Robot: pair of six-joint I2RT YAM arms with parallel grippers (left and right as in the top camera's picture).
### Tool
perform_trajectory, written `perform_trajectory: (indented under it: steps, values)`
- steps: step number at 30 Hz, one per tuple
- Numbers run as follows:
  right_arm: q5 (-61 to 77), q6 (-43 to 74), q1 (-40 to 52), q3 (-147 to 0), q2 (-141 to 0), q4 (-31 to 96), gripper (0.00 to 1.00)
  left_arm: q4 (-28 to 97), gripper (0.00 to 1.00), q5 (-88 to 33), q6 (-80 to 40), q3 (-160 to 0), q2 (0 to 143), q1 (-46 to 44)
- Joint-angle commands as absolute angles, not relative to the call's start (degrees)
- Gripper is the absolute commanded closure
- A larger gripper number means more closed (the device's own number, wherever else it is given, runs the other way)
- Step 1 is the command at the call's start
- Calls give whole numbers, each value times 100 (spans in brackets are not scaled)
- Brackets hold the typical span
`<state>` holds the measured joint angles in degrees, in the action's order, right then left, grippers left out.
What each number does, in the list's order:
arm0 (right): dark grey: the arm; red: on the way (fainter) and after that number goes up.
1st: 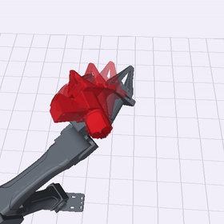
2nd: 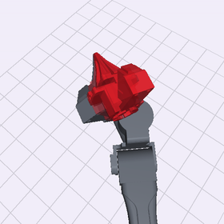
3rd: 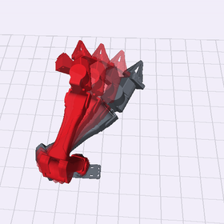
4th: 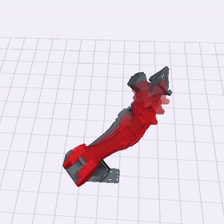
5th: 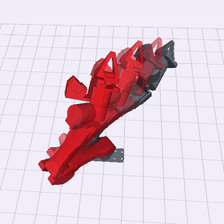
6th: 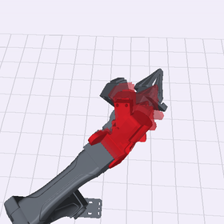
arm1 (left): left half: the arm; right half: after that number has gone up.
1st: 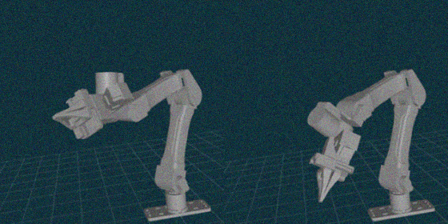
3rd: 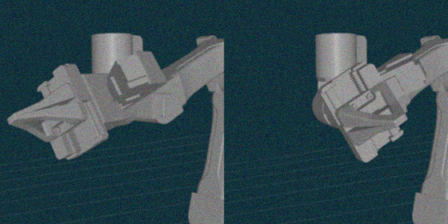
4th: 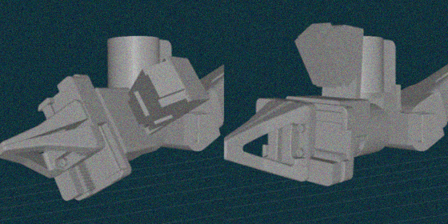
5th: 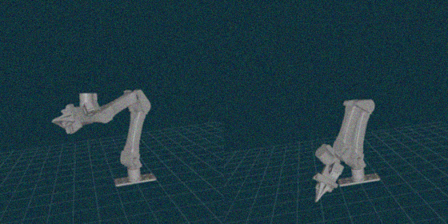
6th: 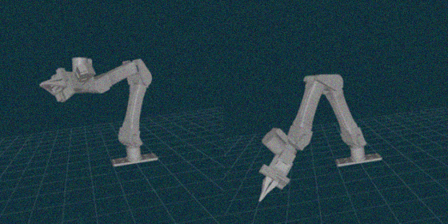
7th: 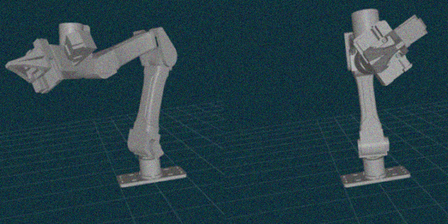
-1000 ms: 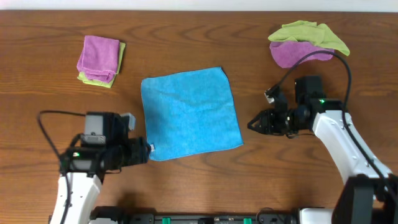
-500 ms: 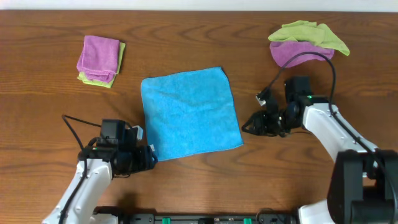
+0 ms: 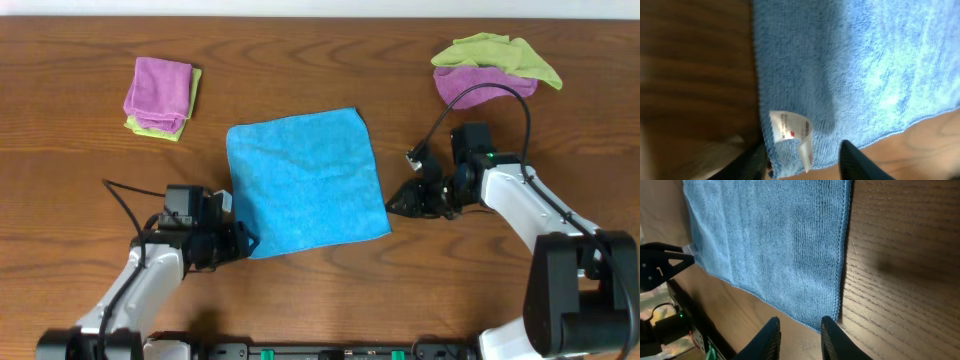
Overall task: Fold the cloth
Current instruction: 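Grasp the blue cloth's bottom-left and bottom-right corners with both grippers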
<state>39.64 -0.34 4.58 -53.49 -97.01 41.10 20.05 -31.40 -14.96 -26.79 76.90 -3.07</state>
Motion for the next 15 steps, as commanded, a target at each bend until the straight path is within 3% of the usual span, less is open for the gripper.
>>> perform_trajectory:
  steps: [1, 5, 9, 15]
  values:
    - [4016, -134, 502, -5341, -9714, 4088, 73, 2053, 59, -3138, -1507, -2451, 8167, -318]
    - [3920, -132, 502, -5341, -9714, 4108, 74, 2115, 70, -3135, -1507, -2451, 8285, -318]
    - [3916, -132, 502, -5341, -9714, 4119, 74, 2202, 93, -3135, -1531, -2451, 8283, -316]
    - [3621, -137, 495, -5341, -9714, 4316, 76, 2233, 94, -3162, -1546, -2456, 8281, -316]
